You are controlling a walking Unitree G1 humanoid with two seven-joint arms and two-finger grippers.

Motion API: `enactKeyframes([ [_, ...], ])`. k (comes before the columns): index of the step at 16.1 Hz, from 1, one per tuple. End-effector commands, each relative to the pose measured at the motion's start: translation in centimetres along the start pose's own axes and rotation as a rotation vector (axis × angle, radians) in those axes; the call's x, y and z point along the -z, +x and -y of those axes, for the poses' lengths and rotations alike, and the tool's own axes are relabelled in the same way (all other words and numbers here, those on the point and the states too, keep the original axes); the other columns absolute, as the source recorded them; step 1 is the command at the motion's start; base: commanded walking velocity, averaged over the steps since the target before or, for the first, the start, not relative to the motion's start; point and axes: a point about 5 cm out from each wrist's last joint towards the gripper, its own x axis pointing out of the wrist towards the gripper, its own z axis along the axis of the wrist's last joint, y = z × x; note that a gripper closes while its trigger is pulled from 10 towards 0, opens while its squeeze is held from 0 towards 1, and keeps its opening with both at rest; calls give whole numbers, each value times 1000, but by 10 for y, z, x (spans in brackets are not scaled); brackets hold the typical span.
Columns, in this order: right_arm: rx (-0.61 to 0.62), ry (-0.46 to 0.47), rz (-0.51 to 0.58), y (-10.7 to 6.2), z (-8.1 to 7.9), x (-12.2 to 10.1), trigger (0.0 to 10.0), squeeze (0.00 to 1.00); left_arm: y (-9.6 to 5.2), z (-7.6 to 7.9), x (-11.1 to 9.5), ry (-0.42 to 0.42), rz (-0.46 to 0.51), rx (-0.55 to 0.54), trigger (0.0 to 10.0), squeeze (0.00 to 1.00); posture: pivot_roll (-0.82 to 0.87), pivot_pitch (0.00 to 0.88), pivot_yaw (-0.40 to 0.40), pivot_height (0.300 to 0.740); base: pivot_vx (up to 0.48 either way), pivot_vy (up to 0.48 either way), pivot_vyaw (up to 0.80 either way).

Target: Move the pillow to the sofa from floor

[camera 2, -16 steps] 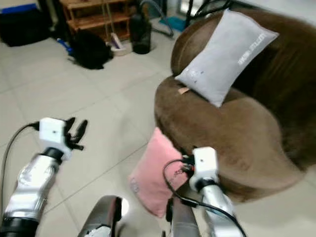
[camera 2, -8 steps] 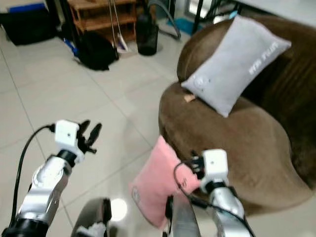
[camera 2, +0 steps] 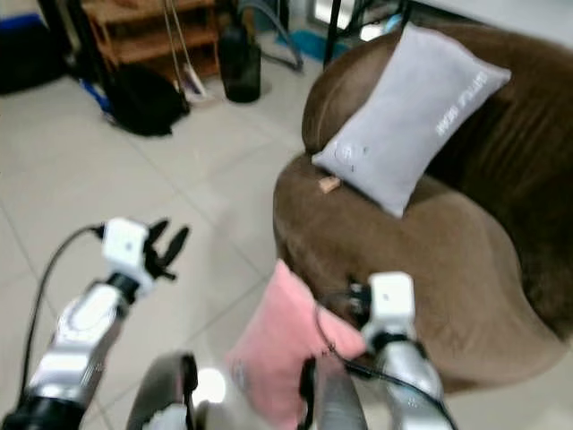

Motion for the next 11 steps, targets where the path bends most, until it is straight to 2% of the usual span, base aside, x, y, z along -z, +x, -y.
enactKeyframes([
  [1, -25, 3, -17, -1, -1, 3, 10000, 0, -4, 1, 5, -5, -11, 5, 10000, 0, -20, 47, -11, 571, 0, 0, 0],
  [9, -101, -31, -18, 8, -7, -1, 10000, 0, -10, -1, 16, 4, -27, 17, 10000, 0, -10, 76, -8, 501, 0, 0, 0],
  [11, -183, -27, -98, 18, -16, 7, 10000, 0, -13, 0, 20, 17, -30, 95, 10000, 0, -12, 87, -1, 501, 0, 0, 0],
])
